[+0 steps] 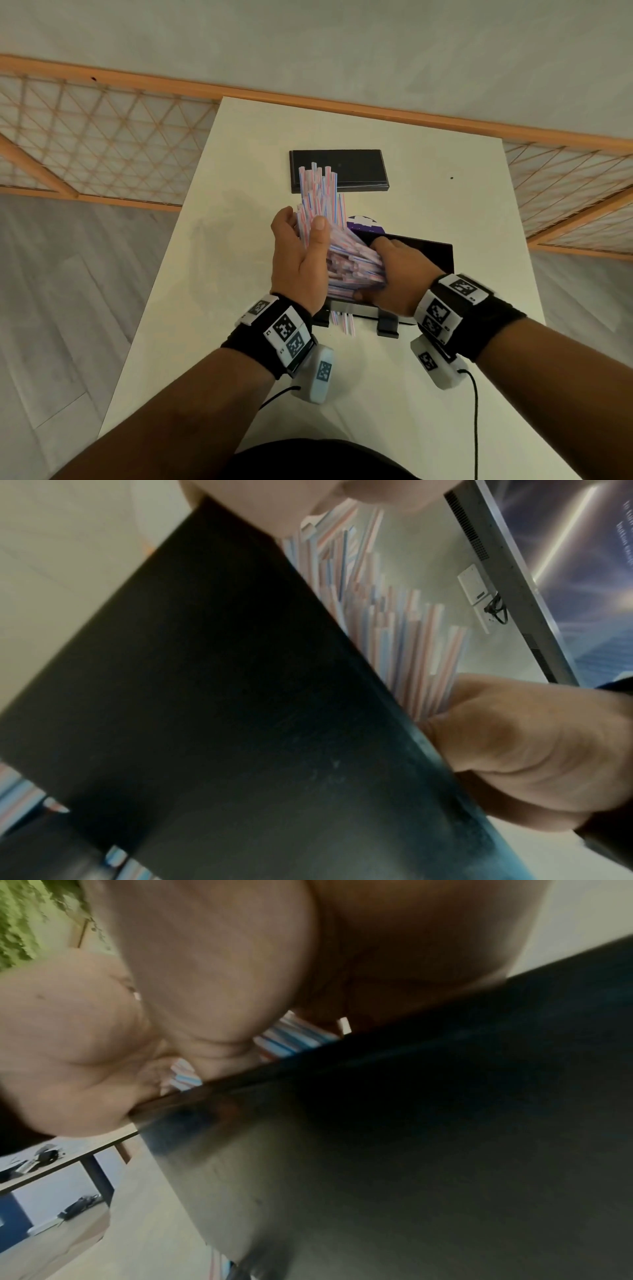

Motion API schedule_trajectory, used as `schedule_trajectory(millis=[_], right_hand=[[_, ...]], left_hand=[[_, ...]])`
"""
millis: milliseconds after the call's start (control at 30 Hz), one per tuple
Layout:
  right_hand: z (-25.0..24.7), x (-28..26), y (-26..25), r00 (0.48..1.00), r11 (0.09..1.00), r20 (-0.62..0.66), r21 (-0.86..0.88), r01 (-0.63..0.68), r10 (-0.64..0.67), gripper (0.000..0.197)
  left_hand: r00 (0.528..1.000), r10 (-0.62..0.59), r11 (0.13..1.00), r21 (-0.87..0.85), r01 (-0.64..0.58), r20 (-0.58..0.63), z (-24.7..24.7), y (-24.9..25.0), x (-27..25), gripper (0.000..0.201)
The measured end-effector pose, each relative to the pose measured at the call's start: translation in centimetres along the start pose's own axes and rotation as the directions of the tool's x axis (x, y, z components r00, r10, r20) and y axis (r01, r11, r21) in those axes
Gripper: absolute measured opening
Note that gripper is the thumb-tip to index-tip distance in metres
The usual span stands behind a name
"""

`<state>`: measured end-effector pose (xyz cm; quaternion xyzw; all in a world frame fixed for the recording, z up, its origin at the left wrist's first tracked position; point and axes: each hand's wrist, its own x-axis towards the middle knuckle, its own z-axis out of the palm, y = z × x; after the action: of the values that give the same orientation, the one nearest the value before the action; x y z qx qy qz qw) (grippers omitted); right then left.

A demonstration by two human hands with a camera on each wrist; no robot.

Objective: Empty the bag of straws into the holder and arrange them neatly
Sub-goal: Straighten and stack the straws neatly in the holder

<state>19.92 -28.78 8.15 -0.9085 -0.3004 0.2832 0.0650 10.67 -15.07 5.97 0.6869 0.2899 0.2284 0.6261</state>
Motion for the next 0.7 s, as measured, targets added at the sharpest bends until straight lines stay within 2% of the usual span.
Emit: schedule_trajectory(millis=[133,233,333,400,500,567,633,700], right_hand=[[0.0,-0.4,-1.0,0.998,0.997,-0.049,0.072,0.037,-0.033,0.052],[0.1,-0.7,-2.3,0.985,0.985,-0.115,0.099,0.14,-0.129,0.049],[-0.2,-0.7,-3.0,0.963,0.977,-0.199,0.069,0.201,-0.184,0.044],[-0.5,-0.6,-2.6,0.955,0.981,-0.245,0.064,0.185,-0.165,0.046],[-0.9,-1.2,-1.3,0.935,0.996,-0.345,0.007,0.093,-0.085,0.065],[-1.3,-2.2,-0.2,0.907,0.996,-0.421,0.073,0.042,-0.007,0.059],[-1.1,-3.4,0.7,0.919,0.985,-0.389,0.174,0.006,0.063,0.048],[-0.2,-4.1,1.3,0.967,0.984,-0.254,0.177,0.011,0.035,0.05]], left_hand=[[1.0,0.017,0.999,-0.043,-0.017,0.0,0.1,0.3,-0.1,0.068],[1.0,0.027,0.998,-0.059,-0.028,-0.008,0.1,0.5,-0.4,0.077],[0.999,0.005,1.0,-0.024,-0.005,-0.033,-0.2,0.5,-0.3,0.067],[0.998,-0.001,1.0,0.0,0.001,-0.064,-0.4,0.5,0.0,0.066],[0.996,-0.035,0.999,-0.032,0.032,-0.085,-0.8,0.7,0.0,0.074],[0.995,-0.051,0.997,-0.06,0.046,-0.09,-0.8,0.8,-0.1,0.074],[0.995,-0.069,0.995,-0.083,0.063,-0.074,-0.9,0.7,-0.1,0.067],[0.997,-0.067,0.994,-0.088,0.062,-0.049,-0.7,0.5,0.0,0.069]])
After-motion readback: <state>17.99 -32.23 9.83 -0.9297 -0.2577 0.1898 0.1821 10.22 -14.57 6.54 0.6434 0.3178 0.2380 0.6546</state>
